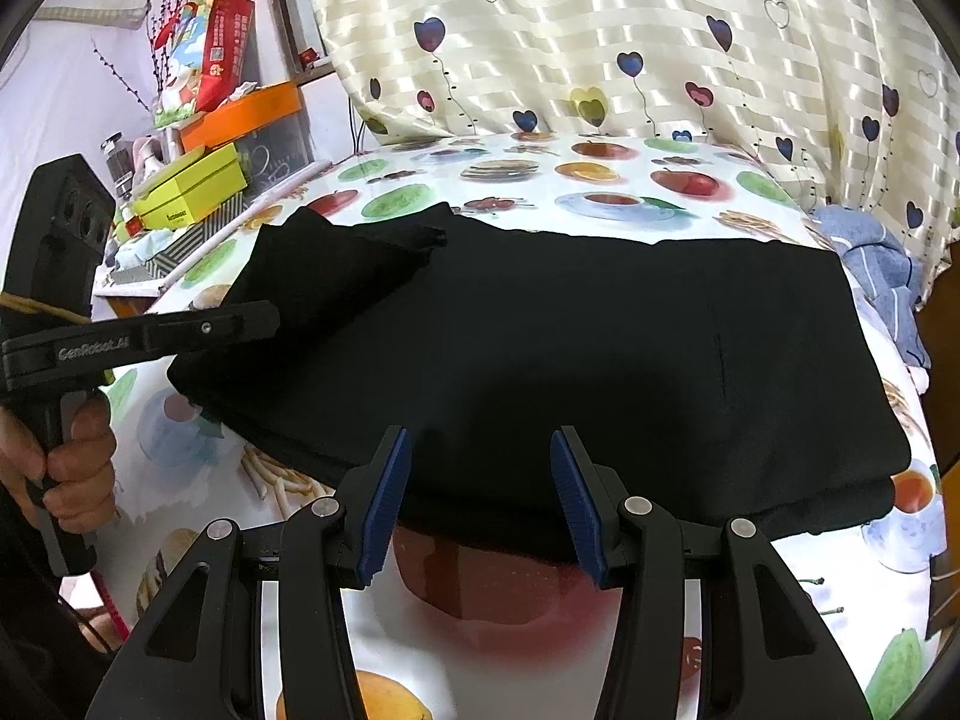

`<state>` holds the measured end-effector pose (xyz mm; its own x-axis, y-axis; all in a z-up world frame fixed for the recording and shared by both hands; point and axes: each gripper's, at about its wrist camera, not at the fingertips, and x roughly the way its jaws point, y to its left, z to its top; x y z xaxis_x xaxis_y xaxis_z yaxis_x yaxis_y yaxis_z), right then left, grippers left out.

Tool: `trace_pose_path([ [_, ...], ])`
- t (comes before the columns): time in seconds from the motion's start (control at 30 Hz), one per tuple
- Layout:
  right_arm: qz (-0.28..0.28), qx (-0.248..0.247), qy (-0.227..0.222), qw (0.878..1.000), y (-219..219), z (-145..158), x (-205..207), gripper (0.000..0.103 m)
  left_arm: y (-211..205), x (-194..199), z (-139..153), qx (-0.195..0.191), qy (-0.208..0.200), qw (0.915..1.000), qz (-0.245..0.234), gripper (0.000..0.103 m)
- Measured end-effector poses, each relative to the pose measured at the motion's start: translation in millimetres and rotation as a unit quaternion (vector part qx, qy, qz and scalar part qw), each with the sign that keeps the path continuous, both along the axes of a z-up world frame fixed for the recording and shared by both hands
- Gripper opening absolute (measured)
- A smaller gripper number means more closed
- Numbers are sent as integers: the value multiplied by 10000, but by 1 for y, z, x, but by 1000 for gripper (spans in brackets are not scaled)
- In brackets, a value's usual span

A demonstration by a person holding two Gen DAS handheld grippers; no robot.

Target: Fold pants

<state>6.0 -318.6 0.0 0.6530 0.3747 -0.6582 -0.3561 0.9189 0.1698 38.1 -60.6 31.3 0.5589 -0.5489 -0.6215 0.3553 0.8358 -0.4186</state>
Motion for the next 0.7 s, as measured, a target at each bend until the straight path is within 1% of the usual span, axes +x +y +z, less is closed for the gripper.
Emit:
trace_pose_path([
  [0.03,9,9,-5,10000,0,0,0,50,-3,1,-2,49,23,9999,-84,11],
  [0.1,24,42,-10,10000,1,2,-1,50,-6,3,-13,79,220,9994,-259,12],
  [0.17,51,90,8,9999,3,4,1,50,-6,3,-20,58,410,9988,-260,15],
  [0.2,77,131,20,9999,3,5,1,50,-5,1,-19,27,381,9989,-257,19],
  [0.27,111,212,47,9997,4,6,5,50,-1,-6,-12,-125,304,9987,-393,31],
  [0.33,151,356,98,9992,5,8,9,50,4,-14,-3,-242,133,9987,-421,38],
  [0.37,168,421,127,9989,5,8,11,50,7,-18,3,-263,1,9990,-369,38],
  [0.43,210,579,193,9979,7,9,16,50,20,-23,14,-294,-245,9992,-134,40],
  [0.47,248,678,235,9971,8,9,19,50,27,-24,18,-226,-334,9992,80,42],
  [0.53,326,880,365,9949,11,8,26,50,43,-23,21,130,-464,9966,662,42],
  [0.6,424,1033,484,9926,17,6,35,50,57,-18,17,355,-396,9928,1070,42],
  [0.7,526,1032,564,9917,29,3,47,50,72,-6,4,427,-47,9894,1387,42],
])
